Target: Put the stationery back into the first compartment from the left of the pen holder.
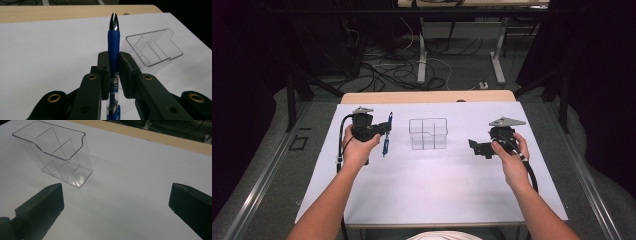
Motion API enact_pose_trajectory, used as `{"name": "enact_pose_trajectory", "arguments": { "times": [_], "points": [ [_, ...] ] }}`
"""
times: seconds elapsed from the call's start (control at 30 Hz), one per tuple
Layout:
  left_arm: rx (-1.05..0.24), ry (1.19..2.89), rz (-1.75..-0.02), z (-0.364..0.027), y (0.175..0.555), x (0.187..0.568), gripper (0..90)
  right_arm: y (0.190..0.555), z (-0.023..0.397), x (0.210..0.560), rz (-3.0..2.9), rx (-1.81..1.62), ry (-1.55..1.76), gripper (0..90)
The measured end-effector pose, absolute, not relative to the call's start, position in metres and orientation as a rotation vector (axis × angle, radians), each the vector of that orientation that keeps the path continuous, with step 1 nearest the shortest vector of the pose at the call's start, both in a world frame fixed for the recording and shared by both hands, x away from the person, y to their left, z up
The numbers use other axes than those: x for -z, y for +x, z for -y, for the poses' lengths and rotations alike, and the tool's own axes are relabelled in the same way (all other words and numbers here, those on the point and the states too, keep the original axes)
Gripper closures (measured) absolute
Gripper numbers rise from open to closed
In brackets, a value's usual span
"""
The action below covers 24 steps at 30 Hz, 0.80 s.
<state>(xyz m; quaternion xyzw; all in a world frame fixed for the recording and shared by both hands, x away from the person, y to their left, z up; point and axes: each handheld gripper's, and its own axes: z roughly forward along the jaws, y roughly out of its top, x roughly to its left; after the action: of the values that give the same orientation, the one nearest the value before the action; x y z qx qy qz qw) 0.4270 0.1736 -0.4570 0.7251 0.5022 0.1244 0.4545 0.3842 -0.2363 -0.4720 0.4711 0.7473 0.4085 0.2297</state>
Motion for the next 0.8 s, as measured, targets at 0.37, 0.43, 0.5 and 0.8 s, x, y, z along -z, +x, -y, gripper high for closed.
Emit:
{"name": "enact_pose_trajectory", "arguments": {
  "times": [0.37, 0.43, 0.5, 0.8],
  "points": [
    [-0.392, 1.730, -1.140, -0.160, 0.426, 0.436, 79.6, 0.384, 0.238, 0.471, -2.054, -1.128, 1.284, 0.0],
    [-0.409, 1.723, -1.127, -0.158, 0.427, 0.433, 79.6, 0.384, 0.238, 0.472, -2.053, -1.133, 1.284, 0.0],
    [-0.422, 1.701, -1.116, -0.155, 0.427, 0.429, 79.6, 0.384, 0.238, 0.472, -2.051, -1.129, 1.287, 0.0],
    [-0.468, 1.674, -1.049, -0.141, 0.432, 0.417, 79.6, 0.382, 0.239, 0.470, -2.042, -1.153, 1.294, 0.0]
  ]
}}
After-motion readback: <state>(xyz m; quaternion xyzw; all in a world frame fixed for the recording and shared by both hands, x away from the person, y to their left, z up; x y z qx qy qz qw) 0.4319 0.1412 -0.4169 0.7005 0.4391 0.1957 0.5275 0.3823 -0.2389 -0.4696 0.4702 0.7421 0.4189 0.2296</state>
